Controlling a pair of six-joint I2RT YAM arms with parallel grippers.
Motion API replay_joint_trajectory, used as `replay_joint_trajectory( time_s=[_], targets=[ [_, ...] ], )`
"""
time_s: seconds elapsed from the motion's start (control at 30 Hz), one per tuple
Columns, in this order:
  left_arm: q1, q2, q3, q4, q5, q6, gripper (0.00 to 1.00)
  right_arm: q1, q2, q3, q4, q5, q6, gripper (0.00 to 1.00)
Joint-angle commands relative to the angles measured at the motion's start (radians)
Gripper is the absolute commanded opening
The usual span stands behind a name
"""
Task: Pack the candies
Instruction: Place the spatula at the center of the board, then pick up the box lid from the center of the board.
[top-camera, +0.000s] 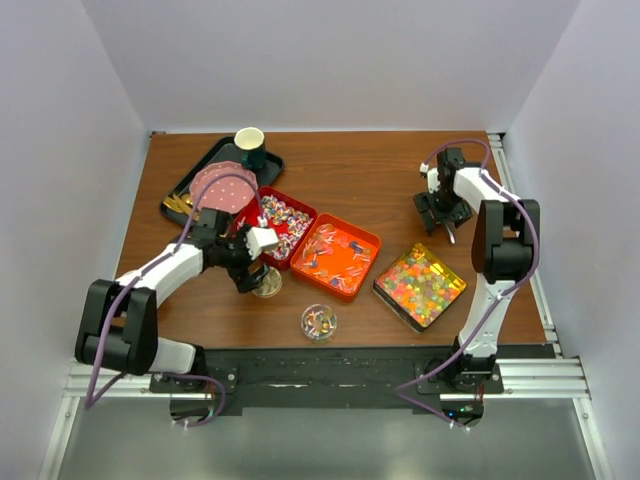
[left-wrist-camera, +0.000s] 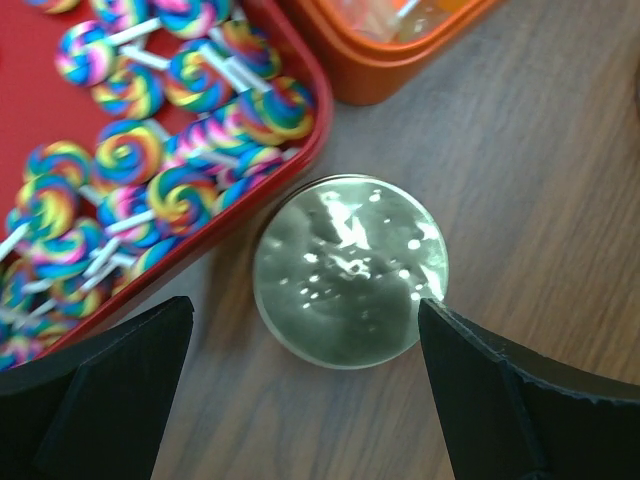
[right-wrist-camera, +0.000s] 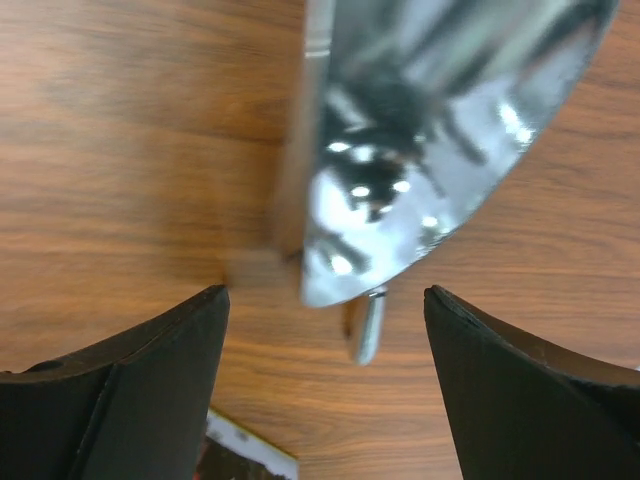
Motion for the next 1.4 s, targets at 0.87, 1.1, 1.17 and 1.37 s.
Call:
replay_joint_trajectory(
  time_s=[0.87,1.1,1.17,1.37],
  targets=[
    [-0.104,0.124,0.065,0.054,0.026,-0.031,1.00,0.007,-0.121,0.020,-0.042,-0.253,0.012,0.85],
    [-0.109,0.144,0.099,-0.016,0.120,-0.028,1.00,0.012,-0.120,0.019,-0.040,-0.288,0.017,0.89],
    [-0.112,0.138,0.101,-0.024,0.117,-0.028,1.00,0.013,-0.120,0.022,-0.042,-0.288,0.017,0.91],
    [-0.138,0.099,0.075,-0.018,0.028,-0.028,1.00,0.015,-0.117,0.028,-0.045,-0.288,0.012,0.94]
  ],
)
